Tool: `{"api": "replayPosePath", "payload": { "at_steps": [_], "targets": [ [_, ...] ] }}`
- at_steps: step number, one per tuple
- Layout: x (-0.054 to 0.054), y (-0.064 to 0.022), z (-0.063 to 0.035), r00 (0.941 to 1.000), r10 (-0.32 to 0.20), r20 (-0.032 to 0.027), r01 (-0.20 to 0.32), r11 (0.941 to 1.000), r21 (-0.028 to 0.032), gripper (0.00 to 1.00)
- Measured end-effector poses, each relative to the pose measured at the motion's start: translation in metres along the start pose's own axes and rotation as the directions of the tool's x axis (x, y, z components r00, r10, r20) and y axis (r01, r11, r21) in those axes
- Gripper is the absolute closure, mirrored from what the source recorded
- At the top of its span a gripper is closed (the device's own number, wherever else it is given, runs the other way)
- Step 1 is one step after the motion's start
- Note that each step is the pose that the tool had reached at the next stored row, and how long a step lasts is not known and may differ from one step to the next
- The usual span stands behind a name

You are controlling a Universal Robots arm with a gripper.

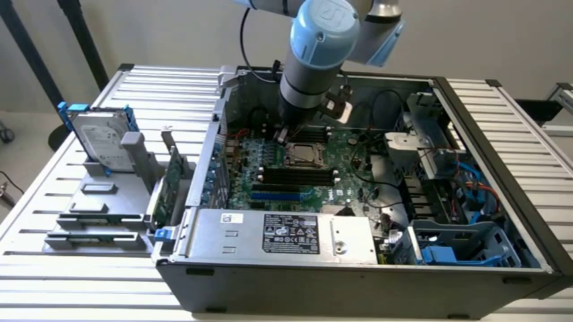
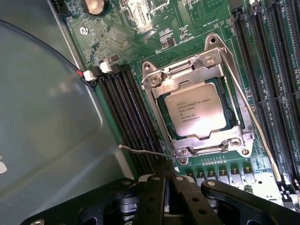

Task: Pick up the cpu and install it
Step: 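Close the cpu cover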

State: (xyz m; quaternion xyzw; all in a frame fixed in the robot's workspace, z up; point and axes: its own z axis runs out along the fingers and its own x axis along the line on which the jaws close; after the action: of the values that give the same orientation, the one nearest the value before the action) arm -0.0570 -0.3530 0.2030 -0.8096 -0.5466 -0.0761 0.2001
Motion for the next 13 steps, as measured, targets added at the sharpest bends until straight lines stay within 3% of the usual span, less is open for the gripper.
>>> {"api": "replayPosePath", "payload": {
  "at_steps": [6, 13],
  "targets": [
    [0.0002, 0.0002, 0.0021, 1.0, 0.001, 0.0041, -0.001, 1.0, -0.0021, 0.89],
    [0.0009, 0.0027, 0.0033, 1.0, 0.002, 0.0042, -0.002, 1.0, -0.0029, 0.89]
  ]
}}
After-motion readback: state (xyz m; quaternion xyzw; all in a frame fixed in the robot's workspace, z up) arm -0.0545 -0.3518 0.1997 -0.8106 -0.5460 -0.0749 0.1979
